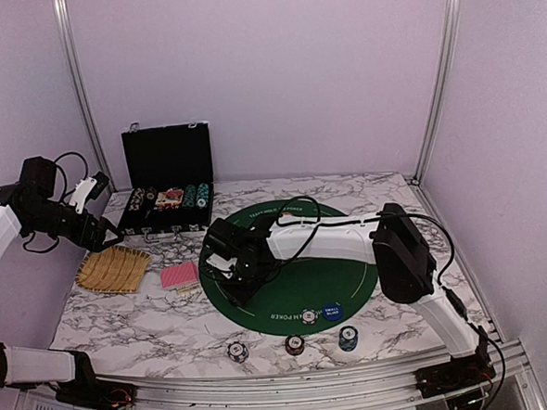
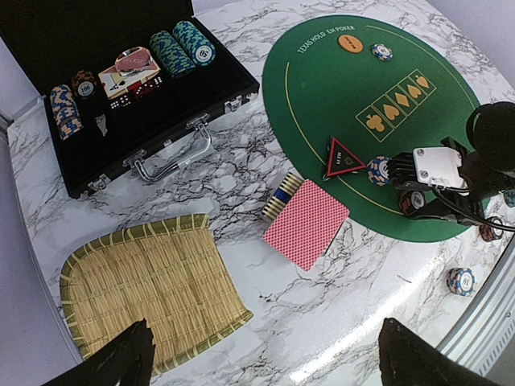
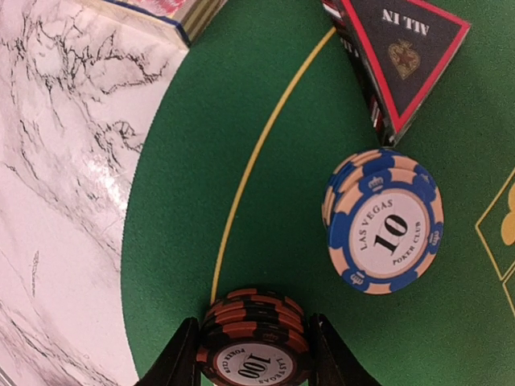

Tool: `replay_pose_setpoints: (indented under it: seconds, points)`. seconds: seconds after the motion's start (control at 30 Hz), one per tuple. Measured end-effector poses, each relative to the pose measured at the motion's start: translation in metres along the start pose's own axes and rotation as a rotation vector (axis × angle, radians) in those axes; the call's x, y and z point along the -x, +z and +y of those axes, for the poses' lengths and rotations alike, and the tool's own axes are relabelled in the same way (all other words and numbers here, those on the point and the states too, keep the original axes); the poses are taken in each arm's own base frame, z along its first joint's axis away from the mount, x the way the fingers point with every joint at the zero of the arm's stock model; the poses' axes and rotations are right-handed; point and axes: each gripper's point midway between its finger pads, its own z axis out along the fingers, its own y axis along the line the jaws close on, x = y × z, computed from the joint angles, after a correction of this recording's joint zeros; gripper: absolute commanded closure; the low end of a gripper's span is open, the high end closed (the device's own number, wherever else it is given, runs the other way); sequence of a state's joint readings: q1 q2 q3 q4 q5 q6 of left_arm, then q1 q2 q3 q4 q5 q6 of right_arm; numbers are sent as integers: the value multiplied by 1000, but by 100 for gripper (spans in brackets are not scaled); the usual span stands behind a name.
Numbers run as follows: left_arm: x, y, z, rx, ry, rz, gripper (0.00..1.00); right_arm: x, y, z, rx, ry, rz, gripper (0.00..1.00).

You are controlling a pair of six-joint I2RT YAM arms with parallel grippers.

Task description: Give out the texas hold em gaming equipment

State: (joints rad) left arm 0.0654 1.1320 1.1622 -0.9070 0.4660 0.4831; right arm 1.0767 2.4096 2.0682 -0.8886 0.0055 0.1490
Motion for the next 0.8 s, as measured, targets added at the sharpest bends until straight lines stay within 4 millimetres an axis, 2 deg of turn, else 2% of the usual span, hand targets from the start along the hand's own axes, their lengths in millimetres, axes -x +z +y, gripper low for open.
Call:
replay_pose_setpoints:
  seconds: [0.1, 0.2, 0.23, 0.6, 0.7, 0.8]
  points:
    - [0, 0, 0, 0, 0, 0, 1, 0, 2, 0, 8, 2, 0, 60]
    - [0, 0, 0, 1, 1, -1, 1, 1, 2, 2, 14, 4, -3, 44]
    - [0, -1, 0, 2, 1, -1, 1, 1, 2, 2, 15, 6, -3, 42]
    - [0, -1, 0, 5, 3, -3, 1, 0, 0, 2, 19, 10, -6, 41]
    - [0, -2, 0, 6, 4, -4, 1, -9, -9, -2, 2, 11, 4, 40]
    - [1, -2, 0, 6, 4, -5, 1, -22, -31, -6, -8, 15, 7, 37]
